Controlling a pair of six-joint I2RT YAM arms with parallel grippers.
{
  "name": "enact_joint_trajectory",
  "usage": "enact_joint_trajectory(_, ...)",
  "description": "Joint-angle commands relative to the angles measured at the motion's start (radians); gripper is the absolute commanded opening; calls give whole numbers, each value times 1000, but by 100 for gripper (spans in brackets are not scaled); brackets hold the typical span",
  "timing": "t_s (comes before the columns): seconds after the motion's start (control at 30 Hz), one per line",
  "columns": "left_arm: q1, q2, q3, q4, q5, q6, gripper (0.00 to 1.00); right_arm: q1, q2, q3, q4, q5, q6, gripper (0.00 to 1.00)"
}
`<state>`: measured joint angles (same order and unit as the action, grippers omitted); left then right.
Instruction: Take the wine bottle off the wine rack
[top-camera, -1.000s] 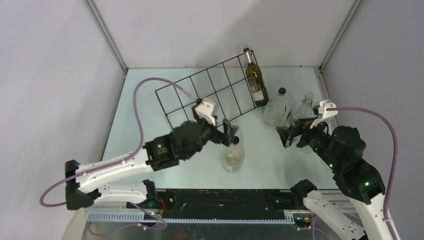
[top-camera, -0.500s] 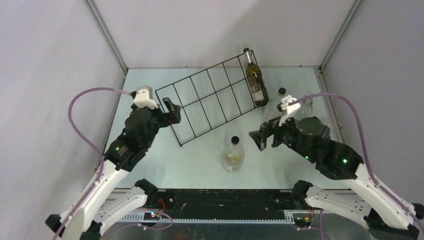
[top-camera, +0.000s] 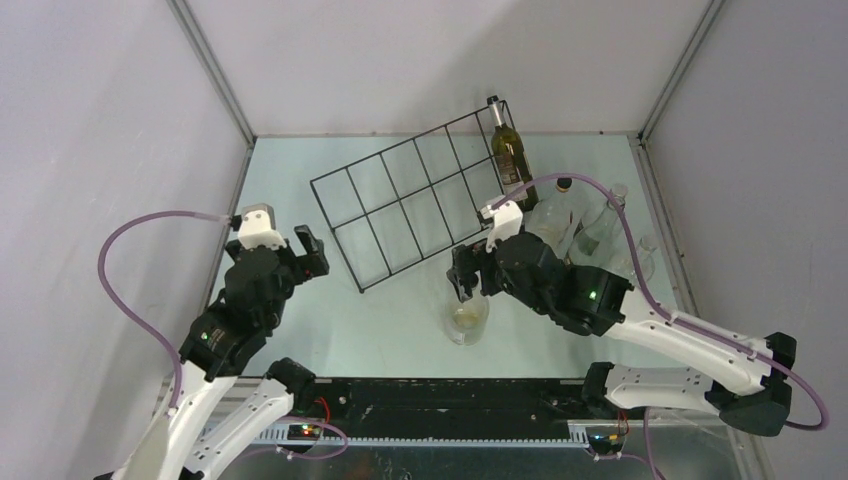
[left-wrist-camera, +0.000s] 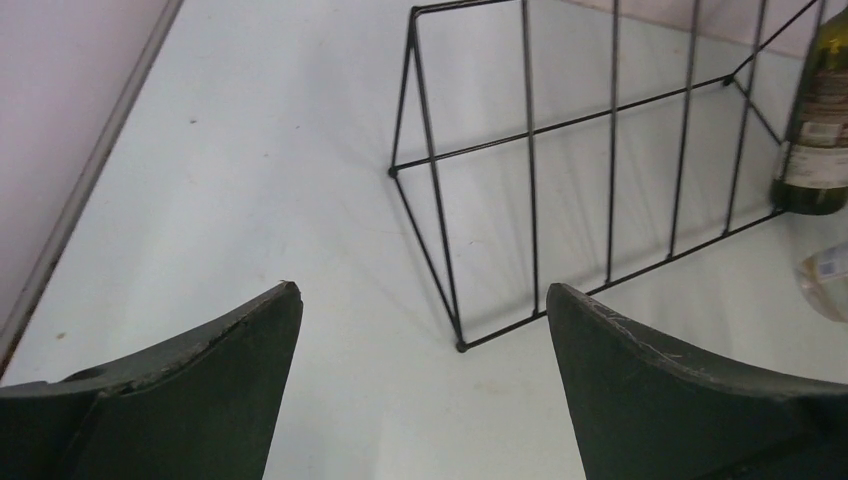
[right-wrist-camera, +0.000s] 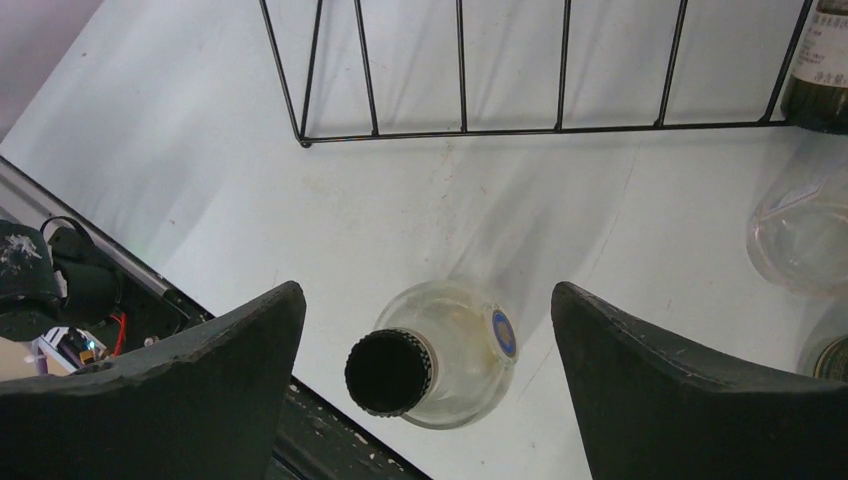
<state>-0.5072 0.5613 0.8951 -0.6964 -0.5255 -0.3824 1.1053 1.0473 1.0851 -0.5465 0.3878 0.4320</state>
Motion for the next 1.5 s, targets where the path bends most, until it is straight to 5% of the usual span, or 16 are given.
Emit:
enact_joint_trajectory(0.0, 7, -25, -27, -45, -80, 55, 100, 16, 17, 5, 27, 66, 62, 95)
enact_joint_trajectory(1.47, 7, -14, -87, -20, -103, 89, 100, 69, 85, -50, 28, 132, 74, 57)
